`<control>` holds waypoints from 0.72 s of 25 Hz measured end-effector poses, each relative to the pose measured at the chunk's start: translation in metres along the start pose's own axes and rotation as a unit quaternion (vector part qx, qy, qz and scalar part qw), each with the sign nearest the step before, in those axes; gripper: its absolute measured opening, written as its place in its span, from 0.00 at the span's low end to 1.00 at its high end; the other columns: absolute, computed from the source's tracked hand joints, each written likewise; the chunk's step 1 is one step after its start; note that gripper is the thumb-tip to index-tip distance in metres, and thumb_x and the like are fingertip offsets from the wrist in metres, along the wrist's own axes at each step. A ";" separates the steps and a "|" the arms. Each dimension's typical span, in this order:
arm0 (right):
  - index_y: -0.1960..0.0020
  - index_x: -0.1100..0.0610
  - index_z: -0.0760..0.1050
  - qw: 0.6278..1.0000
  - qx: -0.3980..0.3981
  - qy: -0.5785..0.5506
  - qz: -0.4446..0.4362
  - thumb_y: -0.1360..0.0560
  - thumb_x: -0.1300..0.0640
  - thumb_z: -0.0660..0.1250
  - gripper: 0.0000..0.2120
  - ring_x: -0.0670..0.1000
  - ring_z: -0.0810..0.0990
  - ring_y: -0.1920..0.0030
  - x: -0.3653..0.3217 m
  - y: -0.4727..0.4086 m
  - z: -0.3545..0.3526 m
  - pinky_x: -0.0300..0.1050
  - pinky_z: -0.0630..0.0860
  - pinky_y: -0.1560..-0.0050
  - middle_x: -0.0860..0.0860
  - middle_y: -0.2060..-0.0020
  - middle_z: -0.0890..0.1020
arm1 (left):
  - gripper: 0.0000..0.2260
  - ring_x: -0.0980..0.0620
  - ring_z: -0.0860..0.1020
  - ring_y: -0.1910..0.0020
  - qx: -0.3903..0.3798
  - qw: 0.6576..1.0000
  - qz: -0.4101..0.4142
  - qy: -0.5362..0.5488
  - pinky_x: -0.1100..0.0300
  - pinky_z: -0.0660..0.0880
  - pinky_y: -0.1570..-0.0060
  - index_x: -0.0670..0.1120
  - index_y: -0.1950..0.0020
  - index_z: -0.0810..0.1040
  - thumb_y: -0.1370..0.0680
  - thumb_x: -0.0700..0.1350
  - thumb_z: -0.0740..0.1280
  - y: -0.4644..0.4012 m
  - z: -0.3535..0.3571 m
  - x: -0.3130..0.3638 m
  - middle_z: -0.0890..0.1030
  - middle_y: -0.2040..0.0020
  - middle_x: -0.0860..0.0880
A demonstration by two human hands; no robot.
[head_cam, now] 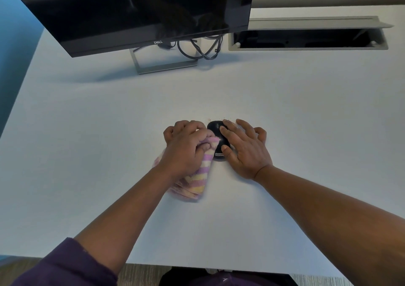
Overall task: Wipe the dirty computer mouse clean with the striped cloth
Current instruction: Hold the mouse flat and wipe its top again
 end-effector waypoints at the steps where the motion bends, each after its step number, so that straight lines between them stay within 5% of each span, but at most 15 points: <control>1: 0.24 0.49 0.68 1.000 0.002 0.000 0.000 0.18 0.41 0.51 0.25 0.58 0.61 0.23 0.000 0.000 0.000 0.60 0.56 0.32 0.46 0.22 0.68 | 0.14 0.52 0.67 0.37 0.029 0.999 -0.017 -0.002 0.54 0.56 0.41 0.58 0.40 0.78 0.24 0.46 0.68 0.002 0.002 0.002 0.75 0.41 0.60; 6: 0.24 0.49 0.68 1.000 0.004 -0.002 -0.002 0.18 0.42 0.52 0.25 0.58 0.62 0.23 0.000 0.000 0.000 0.60 0.56 0.32 0.47 0.22 0.68 | 0.10 0.43 0.76 0.37 0.130 0.991 0.029 0.000 0.43 0.67 0.35 0.46 0.41 0.82 0.21 0.40 0.68 0.015 0.012 0.012 0.80 0.39 0.47; 11: 0.25 0.49 0.69 1.000 0.009 -0.002 -0.007 0.18 0.42 0.52 0.25 0.58 0.62 0.23 0.001 0.000 0.001 0.59 0.55 0.33 0.47 0.22 0.69 | 0.19 0.45 0.75 0.33 0.048 0.996 0.039 -0.067 0.44 0.65 0.32 0.46 0.33 0.80 0.21 0.53 0.67 0.021 0.021 0.011 0.79 0.35 0.47; 18: 0.24 0.48 0.67 1.000 0.011 0.005 -0.007 0.17 0.42 0.53 0.24 0.58 0.62 0.23 0.002 0.000 0.002 0.59 0.55 0.32 0.47 0.22 0.68 | 0.18 0.45 0.78 0.52 0.023 0.993 0.082 -0.081 0.50 0.70 0.51 0.49 0.38 0.83 0.22 0.46 0.58 0.009 0.008 0.014 0.80 0.44 0.50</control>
Point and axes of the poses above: each hand's wrist, its own y-axis away from the middle knuckle, its own z-axis out of the palm, x = y × z, the point moved 4 cm from there along -y, towards the middle knuckle
